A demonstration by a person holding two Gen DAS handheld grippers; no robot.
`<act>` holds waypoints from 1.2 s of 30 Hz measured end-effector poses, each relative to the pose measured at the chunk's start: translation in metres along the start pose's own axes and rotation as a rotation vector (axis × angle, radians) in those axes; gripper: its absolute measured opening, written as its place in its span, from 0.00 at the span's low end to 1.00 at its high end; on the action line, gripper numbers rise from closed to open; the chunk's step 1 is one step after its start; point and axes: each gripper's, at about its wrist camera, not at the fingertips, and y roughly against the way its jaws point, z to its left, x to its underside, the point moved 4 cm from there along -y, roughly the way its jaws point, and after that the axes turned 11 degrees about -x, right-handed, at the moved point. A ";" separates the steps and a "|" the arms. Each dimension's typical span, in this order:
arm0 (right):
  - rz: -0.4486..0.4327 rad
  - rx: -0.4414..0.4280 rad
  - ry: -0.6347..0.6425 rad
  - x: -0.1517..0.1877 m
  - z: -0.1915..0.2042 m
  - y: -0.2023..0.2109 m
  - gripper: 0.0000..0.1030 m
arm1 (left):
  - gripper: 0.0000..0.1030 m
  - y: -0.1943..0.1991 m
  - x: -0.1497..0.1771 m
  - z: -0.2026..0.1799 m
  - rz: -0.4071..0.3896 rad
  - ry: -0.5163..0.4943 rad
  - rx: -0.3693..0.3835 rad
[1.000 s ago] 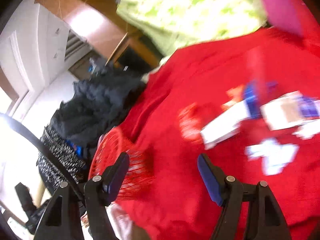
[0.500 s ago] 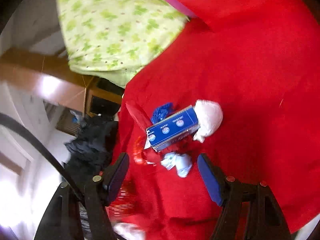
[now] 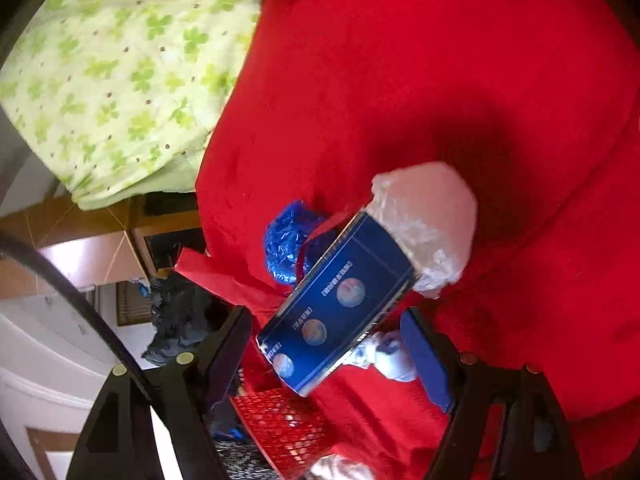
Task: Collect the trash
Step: 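Grasp the blue box with white plastic using the right tool while the left tool returns to the pile, then grasp the red ribbon bundle with the left tool while the right tool holds the blue box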
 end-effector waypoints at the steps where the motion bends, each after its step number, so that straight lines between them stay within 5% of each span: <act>1: 0.002 0.004 -0.003 0.001 -0.002 -0.002 0.77 | 0.75 -0.001 0.000 0.001 0.004 0.000 0.000; 4: -0.014 0.004 -0.022 0.004 -0.013 -0.002 0.75 | 0.75 -0.002 0.000 0.004 0.005 -0.001 -0.005; 7: 0.012 -0.035 0.000 0.009 -0.019 0.001 0.48 | 0.75 -0.004 -0.002 0.005 0.007 -0.008 -0.011; 10: 0.029 -0.047 0.063 0.016 -0.018 0.007 0.45 | 0.75 -0.007 -0.004 0.000 0.018 -0.015 0.003; 25: -0.069 -0.017 0.392 0.028 -0.022 0.106 0.44 | 0.75 -0.054 -0.038 -0.106 0.130 0.001 0.237; 36: -0.132 0.029 0.562 0.020 -0.037 0.143 0.45 | 0.75 -0.107 -0.063 -0.168 0.228 0.127 0.239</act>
